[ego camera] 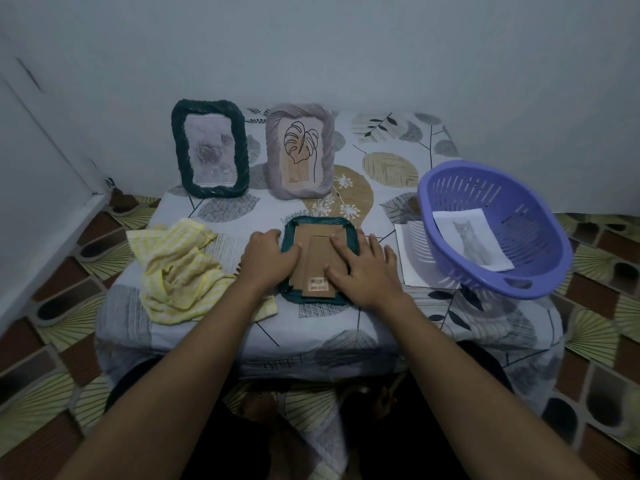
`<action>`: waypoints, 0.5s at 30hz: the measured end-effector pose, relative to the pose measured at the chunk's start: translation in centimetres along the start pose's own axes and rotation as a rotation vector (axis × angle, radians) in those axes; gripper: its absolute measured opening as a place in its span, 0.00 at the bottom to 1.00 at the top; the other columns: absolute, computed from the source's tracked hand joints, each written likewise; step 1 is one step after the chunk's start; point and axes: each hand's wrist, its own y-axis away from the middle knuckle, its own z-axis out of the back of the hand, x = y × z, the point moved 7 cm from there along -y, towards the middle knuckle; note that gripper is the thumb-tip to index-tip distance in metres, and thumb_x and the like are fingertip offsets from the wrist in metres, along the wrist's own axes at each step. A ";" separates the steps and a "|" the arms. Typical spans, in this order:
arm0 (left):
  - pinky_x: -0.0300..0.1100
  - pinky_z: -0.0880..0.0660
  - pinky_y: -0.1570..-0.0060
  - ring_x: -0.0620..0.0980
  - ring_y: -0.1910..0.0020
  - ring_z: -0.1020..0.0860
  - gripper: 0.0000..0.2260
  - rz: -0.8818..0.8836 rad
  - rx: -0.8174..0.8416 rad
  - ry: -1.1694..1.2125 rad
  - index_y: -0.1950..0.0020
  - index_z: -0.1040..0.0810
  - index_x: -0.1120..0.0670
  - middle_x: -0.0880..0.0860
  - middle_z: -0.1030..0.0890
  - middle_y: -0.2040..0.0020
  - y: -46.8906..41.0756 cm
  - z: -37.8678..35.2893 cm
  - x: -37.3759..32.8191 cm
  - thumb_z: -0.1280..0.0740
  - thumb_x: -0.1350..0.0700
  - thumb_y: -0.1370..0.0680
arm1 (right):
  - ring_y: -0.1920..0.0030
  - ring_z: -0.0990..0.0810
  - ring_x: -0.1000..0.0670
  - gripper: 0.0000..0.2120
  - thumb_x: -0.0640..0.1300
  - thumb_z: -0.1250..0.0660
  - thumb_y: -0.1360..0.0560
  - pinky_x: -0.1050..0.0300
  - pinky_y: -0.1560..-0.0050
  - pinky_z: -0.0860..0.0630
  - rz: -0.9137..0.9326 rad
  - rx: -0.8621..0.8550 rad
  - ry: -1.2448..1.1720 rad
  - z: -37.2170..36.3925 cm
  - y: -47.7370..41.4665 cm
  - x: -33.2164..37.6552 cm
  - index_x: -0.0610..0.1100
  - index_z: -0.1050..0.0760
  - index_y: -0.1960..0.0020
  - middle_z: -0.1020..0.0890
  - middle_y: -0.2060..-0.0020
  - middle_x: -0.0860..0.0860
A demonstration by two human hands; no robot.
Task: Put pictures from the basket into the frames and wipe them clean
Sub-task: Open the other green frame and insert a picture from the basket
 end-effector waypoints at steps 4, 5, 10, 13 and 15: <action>0.44 0.28 0.43 0.60 0.41 0.22 0.15 -0.055 -0.039 0.037 0.35 0.22 0.59 0.61 0.20 0.40 -1.8 0.4 -1.1 0.37 0.57 0.19 | 0.20 0.54 0.41 0.32 0.70 0.52 0.22 0.38 0.24 0.58 0.004 -0.008 0.006 0.0 0.0 0.1 0.64 0.54 0.21 0.52 0.19 0.45; 0.44 0.28 0.44 0.60 0.42 0.22 0.14 -0.060 -0.046 0.046 0.36 0.22 0.61 0.62 0.19 0.41 -2.2 0.6 -1.4 0.38 0.60 0.19 | 0.20 0.54 0.41 0.32 0.70 0.51 0.22 0.38 0.24 0.58 0.004 -0.009 0.004 0.0 0.1 0.1 0.64 0.53 0.21 0.52 0.19 0.45; 0.42 0.30 0.38 0.58 0.39 0.22 0.13 -0.062 -0.036 0.038 0.35 0.21 0.61 0.59 0.19 0.38 -4.0 0.2 -2.1 0.37 0.60 0.18 | 0.20 0.54 0.41 0.32 0.70 0.50 0.23 0.37 0.24 0.58 0.005 -0.014 -0.011 0.0 0.1 0.0 0.64 0.51 0.21 0.51 0.19 0.45; 0.39 0.31 0.38 0.55 0.39 0.22 0.12 -0.031 -0.064 0.067 0.37 0.19 0.58 0.57 0.18 0.40 -5.1 0.1 -1.9 0.34 0.58 0.19 | 0.20 0.54 0.41 0.33 0.70 0.50 0.23 0.37 0.24 0.58 0.004 -0.009 -0.019 0.2 0.1 0.0 0.63 0.51 0.21 0.51 0.19 0.46; 0.36 0.32 0.43 0.53 0.43 0.21 0.10 0.002 -0.083 0.092 0.40 0.18 0.57 0.55 0.16 0.43 -5.5 0.1 -1.6 0.32 0.57 0.21 | 0.20 0.55 0.41 0.33 0.70 0.49 0.23 0.37 0.24 0.58 0.000 -0.004 -0.025 0.2 0.1 0.0 0.64 0.51 0.21 0.52 0.19 0.46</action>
